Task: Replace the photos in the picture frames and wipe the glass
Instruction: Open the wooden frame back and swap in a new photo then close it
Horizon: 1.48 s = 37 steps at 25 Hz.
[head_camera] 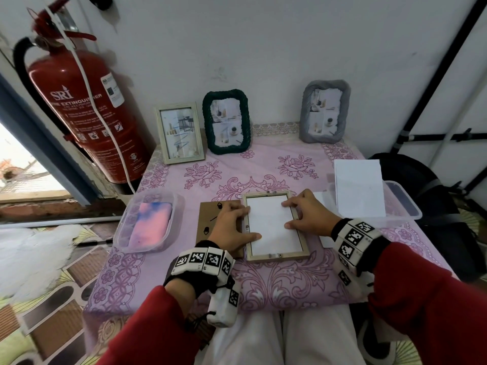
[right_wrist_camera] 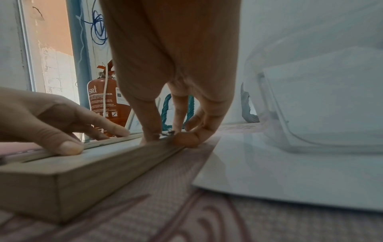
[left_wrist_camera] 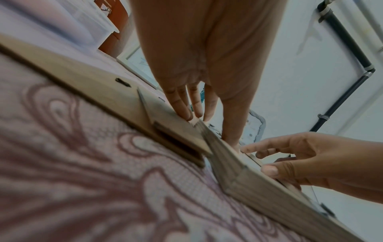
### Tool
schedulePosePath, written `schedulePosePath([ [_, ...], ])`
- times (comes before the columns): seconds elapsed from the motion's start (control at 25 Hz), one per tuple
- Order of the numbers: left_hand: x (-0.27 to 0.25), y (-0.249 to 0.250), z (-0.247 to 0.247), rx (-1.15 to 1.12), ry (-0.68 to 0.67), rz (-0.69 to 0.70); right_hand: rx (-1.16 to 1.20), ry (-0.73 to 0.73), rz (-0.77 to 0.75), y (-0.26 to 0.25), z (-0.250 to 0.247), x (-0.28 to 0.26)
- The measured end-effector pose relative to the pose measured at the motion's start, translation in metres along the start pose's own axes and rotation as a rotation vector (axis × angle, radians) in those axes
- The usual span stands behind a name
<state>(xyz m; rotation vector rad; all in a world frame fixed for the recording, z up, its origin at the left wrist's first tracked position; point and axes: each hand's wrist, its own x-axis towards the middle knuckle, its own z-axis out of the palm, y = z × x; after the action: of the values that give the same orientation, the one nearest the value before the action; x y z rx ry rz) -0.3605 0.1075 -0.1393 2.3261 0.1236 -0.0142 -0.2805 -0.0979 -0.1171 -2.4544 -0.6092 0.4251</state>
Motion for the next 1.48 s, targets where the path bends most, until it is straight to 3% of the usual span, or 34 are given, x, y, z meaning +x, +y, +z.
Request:
schedulePosePath([
  [0.16,-0.003,0.000,-0.002,0.023,0.041,-0.003,-0.036,-0.016,0.030,-0.004,0.000,-0.004],
  [0.36,-0.008,-0.016,-0.017,0.015,0.283,-0.170,-0.001,-0.118,0.038,-0.001,-0.010,-0.013],
  [0.52,-0.014,-0.033,-0.027,0.135,0.259,-0.336,0.099,-0.193,0.065,0.002,-0.018,-0.018],
  [0.84,-0.010,-0.029,-0.029,0.039,0.297,-0.346,0.099,-0.110,0.059,0.004,-0.013,-0.017],
  [1.16,-0.011,-0.007,-0.045,-0.223,0.547,-0.189,0.169,-0.082,0.103,0.012,-0.009,-0.017],
  [1.48,-0.013,0.007,-0.054,-0.417,0.365,-0.243,0.208,-0.047,0.086,0.013,-0.007,-0.022],
])
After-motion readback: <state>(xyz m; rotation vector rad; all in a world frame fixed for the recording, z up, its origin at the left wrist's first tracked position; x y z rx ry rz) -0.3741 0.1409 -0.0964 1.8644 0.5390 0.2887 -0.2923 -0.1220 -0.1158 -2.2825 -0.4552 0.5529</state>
